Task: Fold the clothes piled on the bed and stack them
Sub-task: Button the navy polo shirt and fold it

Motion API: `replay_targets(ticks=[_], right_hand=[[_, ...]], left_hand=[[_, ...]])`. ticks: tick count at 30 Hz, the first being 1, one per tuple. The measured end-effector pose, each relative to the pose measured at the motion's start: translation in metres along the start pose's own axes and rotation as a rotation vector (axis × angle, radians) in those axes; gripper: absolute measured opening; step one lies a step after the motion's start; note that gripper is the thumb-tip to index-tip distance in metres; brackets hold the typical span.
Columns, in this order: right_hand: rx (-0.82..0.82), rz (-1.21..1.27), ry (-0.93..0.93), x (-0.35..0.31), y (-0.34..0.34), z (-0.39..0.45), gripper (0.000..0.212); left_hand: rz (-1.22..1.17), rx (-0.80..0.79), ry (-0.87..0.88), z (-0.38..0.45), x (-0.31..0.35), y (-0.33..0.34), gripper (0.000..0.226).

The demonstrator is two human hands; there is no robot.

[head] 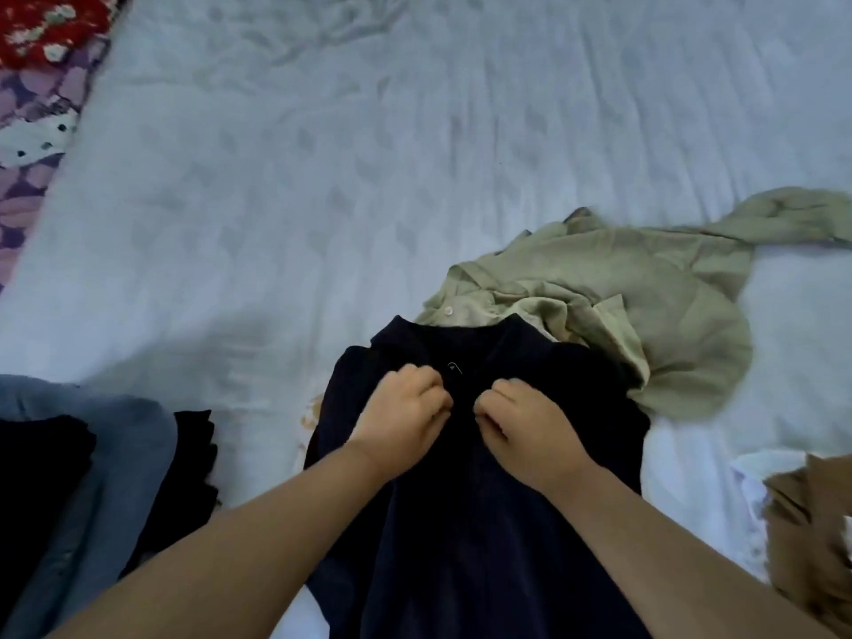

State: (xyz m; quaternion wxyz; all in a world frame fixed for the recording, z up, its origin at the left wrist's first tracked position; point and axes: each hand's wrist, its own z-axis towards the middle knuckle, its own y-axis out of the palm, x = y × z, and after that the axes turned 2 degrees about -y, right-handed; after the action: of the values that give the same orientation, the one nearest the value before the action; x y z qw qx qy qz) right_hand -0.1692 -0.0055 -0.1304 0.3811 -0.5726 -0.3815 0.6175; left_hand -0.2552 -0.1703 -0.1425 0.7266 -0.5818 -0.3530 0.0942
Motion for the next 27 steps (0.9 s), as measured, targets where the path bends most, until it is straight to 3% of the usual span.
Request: replay_targets(ticks=[3,5,8,10,14,21,27], right_hand=[[-0.107,-0.04,0.183,-0.002,0.037,-0.013,0.017],[-0.145,-0.151,0.294,0.0,0.056,-0.019,0.038],[-0.047,-0.217,0.399,0.002,0.073,-0.023,0.05],[0.022,-0.178,0.416,0.005,0.084,-0.027,0.044],[0.233,0.004,0.458,0.012,0.094,-0.038,0.011],[0.344,0.118,0.379,0.013,0.097,-0.063,0.025],[0.358,0.226,0.439,0.009,0.098,-0.067,0.021]], left_hand=[[-0.063,-0.092,0.053,-0.017,0.013,0.039,0.027],[-0.058,-0.026,0.014,-0.024,0.014,0.062,0.025],[0.01,0.107,-0.082,-0.027,0.012,0.08,0.024],[0.037,0.135,-0.081,-0.03,0.012,0.089,0.022],[0.065,0.179,-0.035,-0.035,0.015,0.099,0.022],[0.114,0.213,-0.1,-0.04,0.031,0.11,0.026],[-0.016,0.176,-0.374,-0.028,0.048,0.111,0.025]])
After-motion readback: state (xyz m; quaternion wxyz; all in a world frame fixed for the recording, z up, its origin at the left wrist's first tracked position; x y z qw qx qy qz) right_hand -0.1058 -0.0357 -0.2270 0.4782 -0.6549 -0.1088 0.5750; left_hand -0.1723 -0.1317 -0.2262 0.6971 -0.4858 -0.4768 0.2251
